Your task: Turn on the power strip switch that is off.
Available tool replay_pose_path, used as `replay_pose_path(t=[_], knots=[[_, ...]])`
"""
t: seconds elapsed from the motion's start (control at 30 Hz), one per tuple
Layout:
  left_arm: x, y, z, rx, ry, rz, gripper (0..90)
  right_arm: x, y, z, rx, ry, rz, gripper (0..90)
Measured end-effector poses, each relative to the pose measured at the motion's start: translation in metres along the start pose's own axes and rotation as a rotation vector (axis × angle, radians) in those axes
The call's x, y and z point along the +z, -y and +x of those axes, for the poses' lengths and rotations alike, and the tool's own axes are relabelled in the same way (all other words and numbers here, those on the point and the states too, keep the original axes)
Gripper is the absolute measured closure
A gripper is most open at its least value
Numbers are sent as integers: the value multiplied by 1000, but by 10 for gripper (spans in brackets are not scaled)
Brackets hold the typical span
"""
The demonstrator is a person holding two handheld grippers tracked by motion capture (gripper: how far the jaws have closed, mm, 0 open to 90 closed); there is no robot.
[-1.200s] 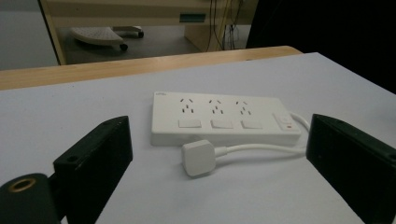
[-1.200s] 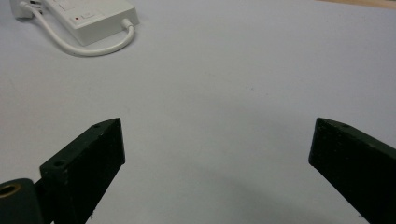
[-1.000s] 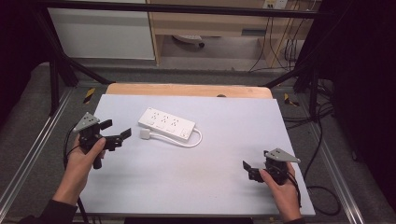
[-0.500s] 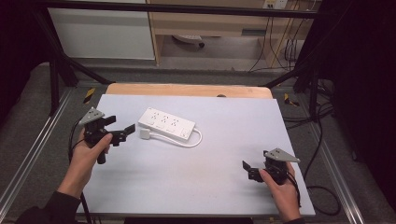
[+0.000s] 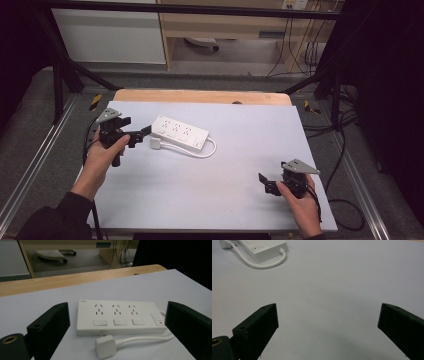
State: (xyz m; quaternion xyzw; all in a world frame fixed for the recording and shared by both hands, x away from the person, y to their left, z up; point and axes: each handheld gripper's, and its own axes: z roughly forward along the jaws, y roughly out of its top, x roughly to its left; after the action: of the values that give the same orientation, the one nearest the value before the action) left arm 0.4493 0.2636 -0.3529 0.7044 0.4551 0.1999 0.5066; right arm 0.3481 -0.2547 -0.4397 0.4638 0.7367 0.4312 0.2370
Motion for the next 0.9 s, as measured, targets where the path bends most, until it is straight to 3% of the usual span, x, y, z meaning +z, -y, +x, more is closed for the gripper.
replay_pose_path(t=[0.13,0.33,0.9], knots=[[7,-8,-4,21,-7,3,68,0,0,0,-1,-1,-2,34],[17,-14,-6,19,-1,18,71,0,-1,1,-6,-6,0,34],[42,-13,-4,77,-36,21,79,1,-1,0,-4,-9,1,34]])
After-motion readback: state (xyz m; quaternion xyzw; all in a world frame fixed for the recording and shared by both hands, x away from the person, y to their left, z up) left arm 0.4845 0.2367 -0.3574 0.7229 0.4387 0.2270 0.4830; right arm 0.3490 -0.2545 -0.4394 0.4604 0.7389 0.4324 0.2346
